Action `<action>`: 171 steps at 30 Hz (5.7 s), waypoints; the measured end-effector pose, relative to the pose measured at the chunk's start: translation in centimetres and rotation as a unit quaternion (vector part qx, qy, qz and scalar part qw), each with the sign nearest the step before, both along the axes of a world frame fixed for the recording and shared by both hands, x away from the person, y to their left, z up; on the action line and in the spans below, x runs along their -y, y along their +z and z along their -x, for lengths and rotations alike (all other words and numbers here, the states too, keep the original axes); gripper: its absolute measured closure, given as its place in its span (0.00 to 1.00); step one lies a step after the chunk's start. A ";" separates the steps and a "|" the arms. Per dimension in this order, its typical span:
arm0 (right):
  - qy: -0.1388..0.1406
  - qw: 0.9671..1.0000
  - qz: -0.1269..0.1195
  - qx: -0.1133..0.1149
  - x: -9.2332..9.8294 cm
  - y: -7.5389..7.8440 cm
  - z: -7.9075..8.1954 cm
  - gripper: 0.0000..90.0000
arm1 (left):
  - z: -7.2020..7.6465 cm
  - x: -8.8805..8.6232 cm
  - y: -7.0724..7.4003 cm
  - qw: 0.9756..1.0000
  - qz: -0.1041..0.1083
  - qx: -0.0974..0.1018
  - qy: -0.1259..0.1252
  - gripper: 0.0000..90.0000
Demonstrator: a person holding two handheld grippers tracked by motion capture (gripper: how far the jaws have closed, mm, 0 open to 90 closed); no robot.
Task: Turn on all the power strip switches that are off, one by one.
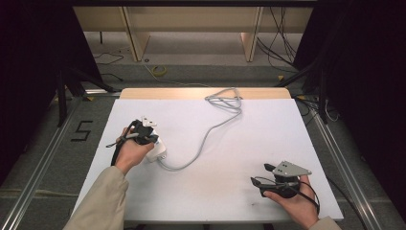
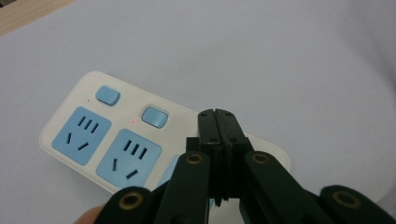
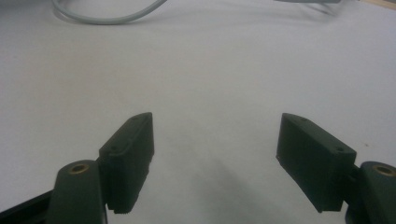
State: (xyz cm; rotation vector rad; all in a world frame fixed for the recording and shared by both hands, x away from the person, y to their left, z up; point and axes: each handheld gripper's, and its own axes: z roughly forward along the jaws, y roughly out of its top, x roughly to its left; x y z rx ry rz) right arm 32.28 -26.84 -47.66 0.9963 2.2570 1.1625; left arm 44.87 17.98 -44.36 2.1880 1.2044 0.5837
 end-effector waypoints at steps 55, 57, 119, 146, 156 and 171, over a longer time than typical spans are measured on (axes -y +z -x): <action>0.005 1.000 0.001 -0.001 -0.1 0.0 0.0 0.31 | -1.4 0.6 -1.0 0.999 -0.012 -0.032 0.014 1.00; 0.005 1.000 0.001 -0.001 -0.1 0.0 0.0 0.31 | -1.4 0.5 -1.0 0.999 -0.010 -0.033 0.014 1.00; 0.008 1.000 0.002 0.003 -0.1 0.0 -0.1 0.31 | -3.1 -1.0 0.0 0.999 -0.026 0.004 0.021 1.00; 0.008 1.000 0.001 0.003 -0.1 0.0 -0.1 0.31 | -4.9 -2.2 -0.2 0.999 -0.042 0.015 0.018 1.00; 0.008 1.000 0.002 0.002 -0.1 0.0 -0.1 0.31 | -5.2 -2.3 -0.4 0.999 -0.045 0.018 0.022 1.00; 0.009 1.000 0.002 0.001 -0.1 0.0 -0.1 0.31 | -6.0 -2.4 0.4 0.998 -0.051 0.024 0.025 1.00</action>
